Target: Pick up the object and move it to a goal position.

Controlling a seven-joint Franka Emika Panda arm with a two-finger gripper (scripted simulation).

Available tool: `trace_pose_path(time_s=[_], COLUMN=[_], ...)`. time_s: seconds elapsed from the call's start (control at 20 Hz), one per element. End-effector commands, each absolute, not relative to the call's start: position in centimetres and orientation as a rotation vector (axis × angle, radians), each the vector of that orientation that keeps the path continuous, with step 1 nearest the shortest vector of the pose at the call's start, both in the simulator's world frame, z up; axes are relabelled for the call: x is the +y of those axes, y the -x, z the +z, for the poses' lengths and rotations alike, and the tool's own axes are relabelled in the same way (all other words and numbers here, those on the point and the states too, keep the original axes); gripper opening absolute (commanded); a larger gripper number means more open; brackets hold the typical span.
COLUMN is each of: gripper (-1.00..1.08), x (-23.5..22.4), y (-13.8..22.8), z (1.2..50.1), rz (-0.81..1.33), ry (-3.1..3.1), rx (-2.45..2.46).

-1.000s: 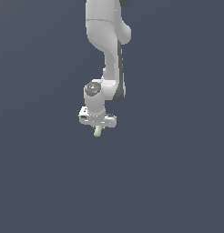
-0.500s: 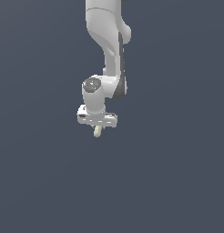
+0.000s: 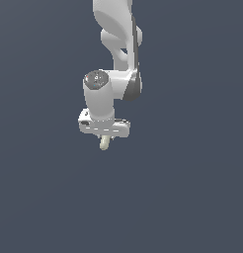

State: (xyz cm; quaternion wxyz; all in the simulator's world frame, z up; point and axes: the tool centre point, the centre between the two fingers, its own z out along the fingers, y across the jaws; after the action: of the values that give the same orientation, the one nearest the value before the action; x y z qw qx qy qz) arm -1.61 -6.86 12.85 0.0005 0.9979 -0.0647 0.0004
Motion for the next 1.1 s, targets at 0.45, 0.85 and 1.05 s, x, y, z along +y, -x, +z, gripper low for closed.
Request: trace_pose_path(time_s=[0.45, 0.85, 1.05], gripper=[-1.00, -1.00, -1.00], x=[-6.1, -5.7, -5.6], y=[-4.2, -7.3, -8.6], z=[22.1, 26.8, 28.8], rz=[0.000, 0.000, 0.000], ry=[-3.134, -3.134, -3.134], rx=[-0.203, -0.203, -0.203])
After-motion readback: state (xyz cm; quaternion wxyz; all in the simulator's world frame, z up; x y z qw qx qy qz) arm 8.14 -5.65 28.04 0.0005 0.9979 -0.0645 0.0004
